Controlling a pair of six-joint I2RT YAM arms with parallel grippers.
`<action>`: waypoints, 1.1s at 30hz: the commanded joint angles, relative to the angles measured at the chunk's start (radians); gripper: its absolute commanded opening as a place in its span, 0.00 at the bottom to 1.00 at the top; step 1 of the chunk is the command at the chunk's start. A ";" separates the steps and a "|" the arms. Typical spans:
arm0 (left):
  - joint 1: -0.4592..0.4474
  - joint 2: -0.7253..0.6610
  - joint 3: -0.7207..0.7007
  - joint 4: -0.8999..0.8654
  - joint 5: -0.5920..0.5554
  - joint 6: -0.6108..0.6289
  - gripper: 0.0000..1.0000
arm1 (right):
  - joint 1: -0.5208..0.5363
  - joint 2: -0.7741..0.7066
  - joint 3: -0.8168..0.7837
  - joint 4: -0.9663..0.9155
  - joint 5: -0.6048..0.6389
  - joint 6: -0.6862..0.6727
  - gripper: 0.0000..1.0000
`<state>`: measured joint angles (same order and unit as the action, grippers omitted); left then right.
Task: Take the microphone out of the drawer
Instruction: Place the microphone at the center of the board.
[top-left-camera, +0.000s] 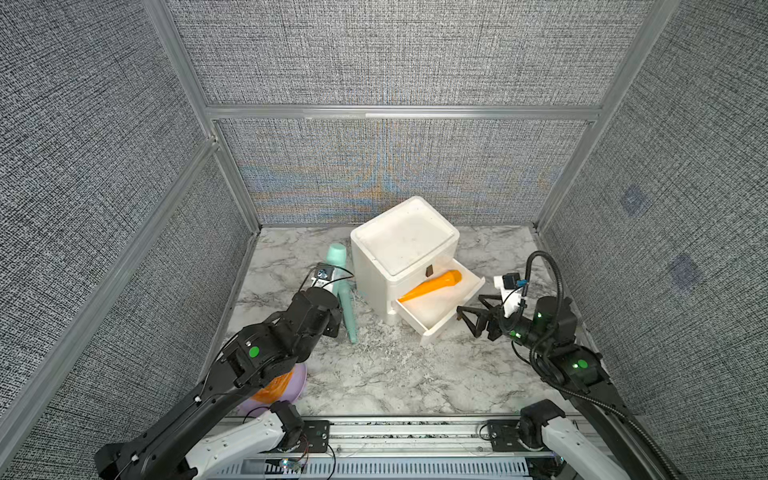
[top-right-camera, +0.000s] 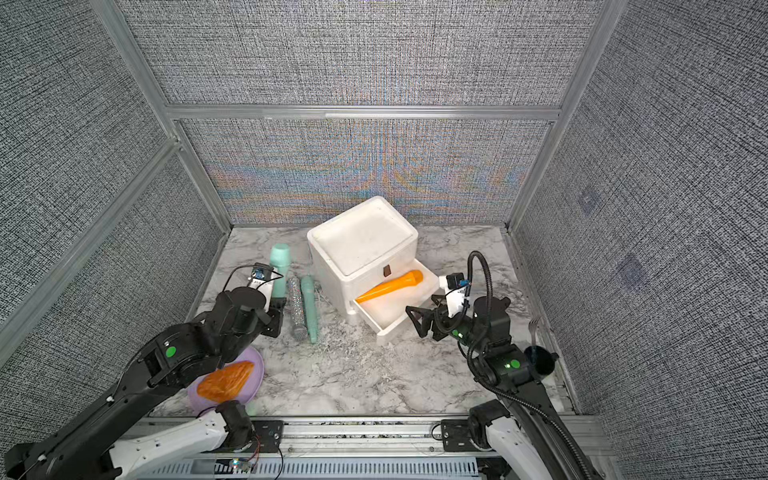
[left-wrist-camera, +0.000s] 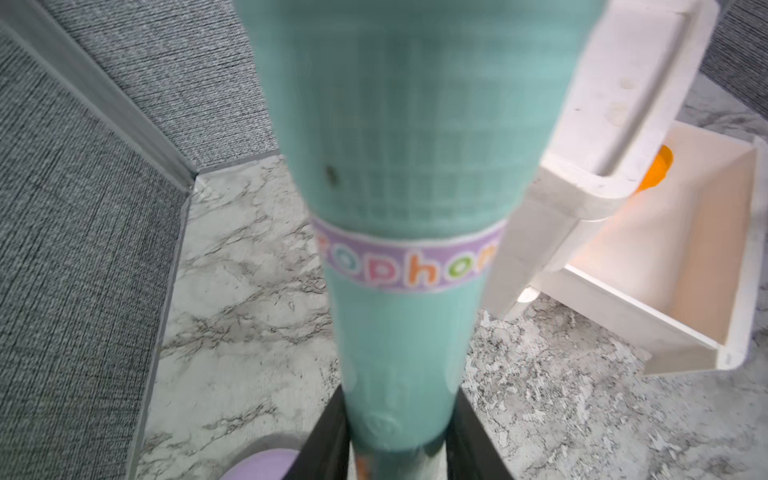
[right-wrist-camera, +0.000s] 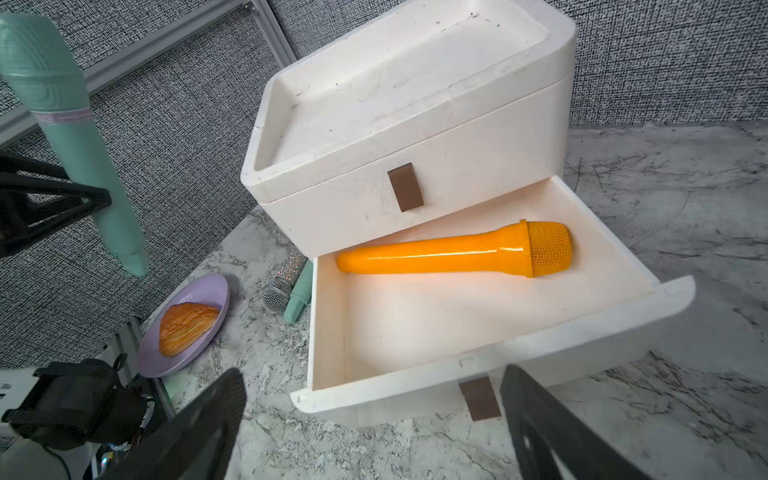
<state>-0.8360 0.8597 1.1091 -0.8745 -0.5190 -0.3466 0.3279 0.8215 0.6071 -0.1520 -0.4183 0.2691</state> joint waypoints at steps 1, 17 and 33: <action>0.058 -0.017 -0.017 -0.025 0.029 -0.039 0.00 | 0.019 0.016 0.002 0.054 0.033 0.015 0.98; 0.453 0.078 -0.189 0.121 0.446 -0.059 0.00 | 0.075 0.044 -0.004 0.075 0.061 0.027 0.98; 0.577 0.340 -0.221 0.241 0.531 -0.071 0.00 | 0.080 0.074 -0.012 0.089 0.076 0.007 0.98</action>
<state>-0.2661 1.1774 0.8848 -0.6796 0.0029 -0.4004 0.4061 0.8871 0.5896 -0.1009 -0.3485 0.2848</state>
